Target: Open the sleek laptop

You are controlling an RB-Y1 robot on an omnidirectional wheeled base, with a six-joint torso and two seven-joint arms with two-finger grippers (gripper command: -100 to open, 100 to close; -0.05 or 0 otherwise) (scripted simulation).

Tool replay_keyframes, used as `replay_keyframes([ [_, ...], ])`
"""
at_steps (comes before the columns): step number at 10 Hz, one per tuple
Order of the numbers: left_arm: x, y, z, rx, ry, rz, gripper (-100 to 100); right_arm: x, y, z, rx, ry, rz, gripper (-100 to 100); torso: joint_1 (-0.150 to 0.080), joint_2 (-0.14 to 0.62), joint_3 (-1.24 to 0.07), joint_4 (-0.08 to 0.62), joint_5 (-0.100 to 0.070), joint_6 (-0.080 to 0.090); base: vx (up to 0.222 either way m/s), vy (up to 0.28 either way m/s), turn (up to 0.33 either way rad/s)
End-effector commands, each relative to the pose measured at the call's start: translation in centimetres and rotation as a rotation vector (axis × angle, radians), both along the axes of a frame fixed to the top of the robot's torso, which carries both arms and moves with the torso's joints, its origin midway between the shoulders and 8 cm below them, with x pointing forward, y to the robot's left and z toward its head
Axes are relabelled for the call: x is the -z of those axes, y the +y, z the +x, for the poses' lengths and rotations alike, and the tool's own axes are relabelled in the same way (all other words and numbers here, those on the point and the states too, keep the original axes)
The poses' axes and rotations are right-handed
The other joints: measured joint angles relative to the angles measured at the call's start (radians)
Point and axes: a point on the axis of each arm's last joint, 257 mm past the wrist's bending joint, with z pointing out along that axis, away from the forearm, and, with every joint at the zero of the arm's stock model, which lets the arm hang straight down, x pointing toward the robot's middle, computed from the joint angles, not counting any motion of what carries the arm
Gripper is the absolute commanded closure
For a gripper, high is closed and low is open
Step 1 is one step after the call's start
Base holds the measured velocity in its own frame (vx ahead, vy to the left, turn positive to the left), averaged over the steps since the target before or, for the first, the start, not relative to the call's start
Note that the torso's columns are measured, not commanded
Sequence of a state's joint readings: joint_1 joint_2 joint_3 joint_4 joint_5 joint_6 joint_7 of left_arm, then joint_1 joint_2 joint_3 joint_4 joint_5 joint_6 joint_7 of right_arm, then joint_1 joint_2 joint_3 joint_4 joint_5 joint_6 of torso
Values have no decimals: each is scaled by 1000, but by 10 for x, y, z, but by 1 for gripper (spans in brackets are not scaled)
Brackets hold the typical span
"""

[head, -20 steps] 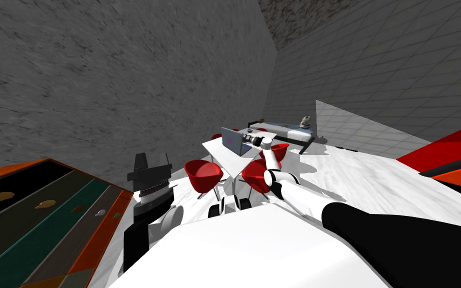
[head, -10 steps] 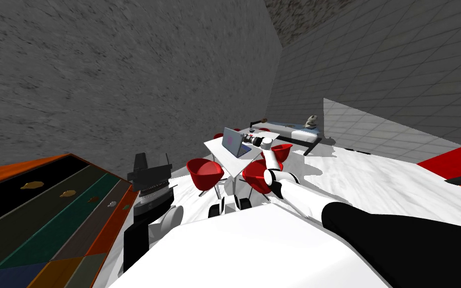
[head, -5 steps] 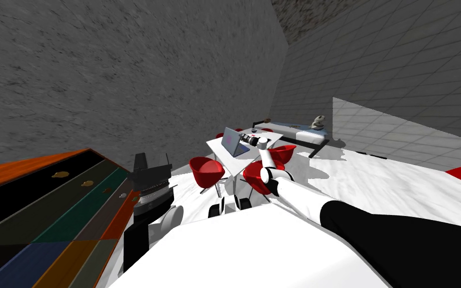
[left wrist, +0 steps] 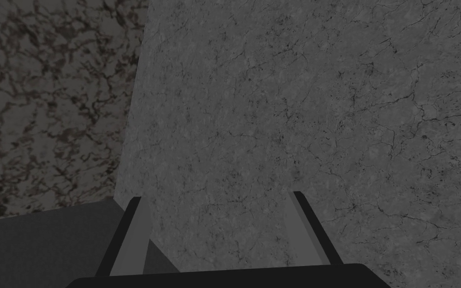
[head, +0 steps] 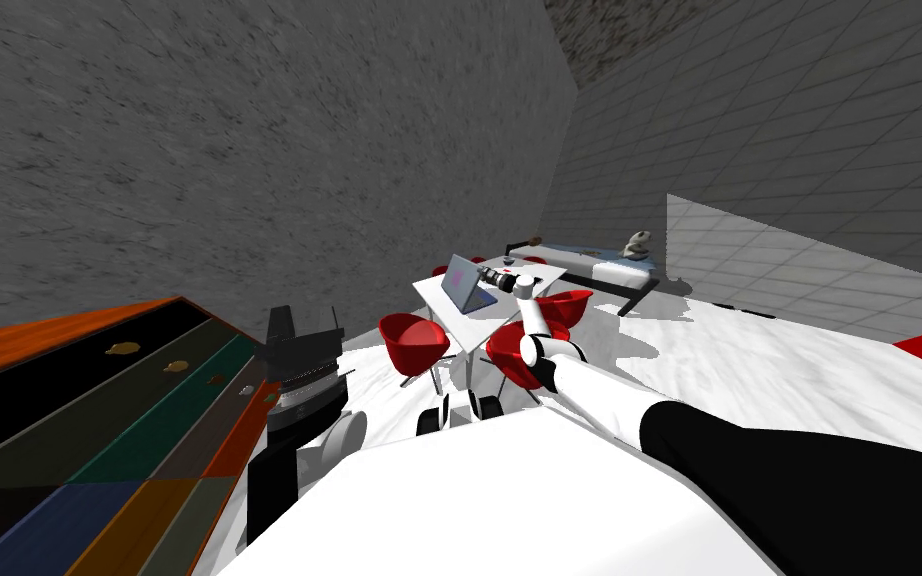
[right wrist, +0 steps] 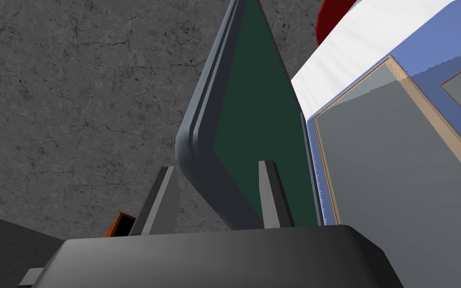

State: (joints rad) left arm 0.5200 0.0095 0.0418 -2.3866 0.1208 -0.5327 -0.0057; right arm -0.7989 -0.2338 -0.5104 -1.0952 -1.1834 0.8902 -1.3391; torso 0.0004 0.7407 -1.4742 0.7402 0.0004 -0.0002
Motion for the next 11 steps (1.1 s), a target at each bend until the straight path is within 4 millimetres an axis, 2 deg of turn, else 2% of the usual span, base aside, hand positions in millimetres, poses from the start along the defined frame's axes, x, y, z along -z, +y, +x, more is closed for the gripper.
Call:
replay_keyframes([
  [1,0,0,0,0,0,0,0,-2,0,0,0,-4,1,100,0,0,0,0,0,0,0,0,0],
  [2,0,0,0,0,0,0,0,-2,0,0,0,-4,1,100,0,0,0,0,0,0,6,7,-22],
  [3,0,0,0,0,0,0,0,12,-23,-5,32,-25,-151,100,0,0,0,0,0,1,58,65,-199],
  [4,0,0,0,0,0,0,0,18,-21,-11,23,-34,-196,100,-1,-2,-1,-1,-1,5,73,82,-250],
  [6,0,0,0,0,0,0,0,32,-7,-23,-7,-37,-253,100,-3,-4,-3,-6,-2,1,58,66,-200],
  [7,0,0,0,0,0,0,0,54,-1,-28,-24,-7,-272,100,-2,-4,-3,-6,-2,-1,27,32,-95],
  [9,0,0,0,0,0,0,0,80,-7,-36,-22,35,-276,100,-2,-8,-5,-9,-2,-1,0,-1,1],
  [11,0,0,0,0,0,0,0,88,-10,-38,-19,48,-276,100,-5,-10,-7,-14,-5,1,2,2,-6],
])
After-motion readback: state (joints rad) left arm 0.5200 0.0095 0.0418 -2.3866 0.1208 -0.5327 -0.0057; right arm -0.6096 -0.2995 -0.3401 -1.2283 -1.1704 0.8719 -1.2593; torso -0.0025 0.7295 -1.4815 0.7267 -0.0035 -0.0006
